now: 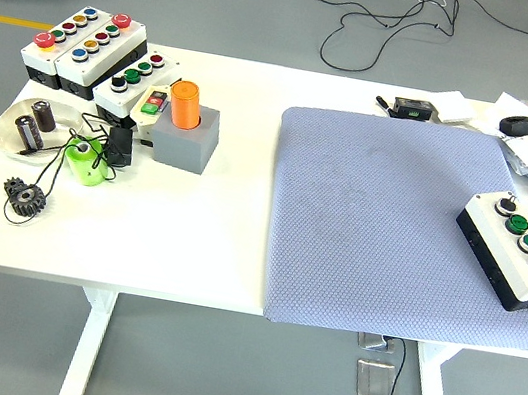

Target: Pick up the button,place it on the desk,press the button,press the button

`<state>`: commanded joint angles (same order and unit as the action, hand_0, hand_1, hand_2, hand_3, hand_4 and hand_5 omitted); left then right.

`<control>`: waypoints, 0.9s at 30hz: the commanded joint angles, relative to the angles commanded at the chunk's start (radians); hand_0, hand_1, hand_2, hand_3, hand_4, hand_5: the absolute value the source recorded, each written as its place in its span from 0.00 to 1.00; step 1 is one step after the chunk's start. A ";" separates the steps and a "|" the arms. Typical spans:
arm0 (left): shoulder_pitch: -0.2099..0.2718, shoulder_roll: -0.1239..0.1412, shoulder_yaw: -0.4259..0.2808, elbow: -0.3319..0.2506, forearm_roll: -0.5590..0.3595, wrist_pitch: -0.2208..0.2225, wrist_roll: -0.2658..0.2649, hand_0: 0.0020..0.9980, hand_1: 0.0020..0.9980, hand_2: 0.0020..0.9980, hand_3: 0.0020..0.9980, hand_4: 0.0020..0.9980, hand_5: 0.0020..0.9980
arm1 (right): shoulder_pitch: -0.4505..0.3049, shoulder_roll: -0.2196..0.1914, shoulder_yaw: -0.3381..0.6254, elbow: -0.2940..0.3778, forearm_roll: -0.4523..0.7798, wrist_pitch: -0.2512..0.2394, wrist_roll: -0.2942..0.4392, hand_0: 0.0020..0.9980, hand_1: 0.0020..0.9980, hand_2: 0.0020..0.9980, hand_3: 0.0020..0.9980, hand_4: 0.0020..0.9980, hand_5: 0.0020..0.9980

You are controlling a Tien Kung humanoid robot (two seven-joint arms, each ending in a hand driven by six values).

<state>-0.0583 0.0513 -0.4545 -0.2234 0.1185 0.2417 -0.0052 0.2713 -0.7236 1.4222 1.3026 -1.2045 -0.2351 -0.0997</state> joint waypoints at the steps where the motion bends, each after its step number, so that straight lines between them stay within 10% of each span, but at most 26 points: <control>1: 0.000 0.000 0.000 0.000 0.000 0.000 0.000 0.69 0.75 0.76 0.67 0.45 1.00 | 0.002 0.001 -0.003 -0.001 -0.006 0.000 -0.004 0.82 0.81 0.85 0.82 0.82 0.09; 9: -0.003 0.003 -0.002 0.001 0.005 0.004 -0.003 0.69 0.74 0.75 0.66 0.45 1.00 | 0.022 0.005 -0.068 0.057 -0.223 0.037 -0.128 0.88 0.87 0.96 0.94 0.95 0.20; 27: -0.007 0.000 0.002 0.013 -0.003 0.026 -0.001 0.68 0.72 0.72 0.65 0.45 1.00 | 0.037 0.049 -0.252 0.271 -0.180 0.028 -0.323 0.95 0.94 1.00 1.00 0.99 0.26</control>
<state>-0.0653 0.0518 -0.4525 -0.2105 0.1155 0.2672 -0.0061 0.3084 -0.6746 1.1699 1.5732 -1.3847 -0.2067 -0.4224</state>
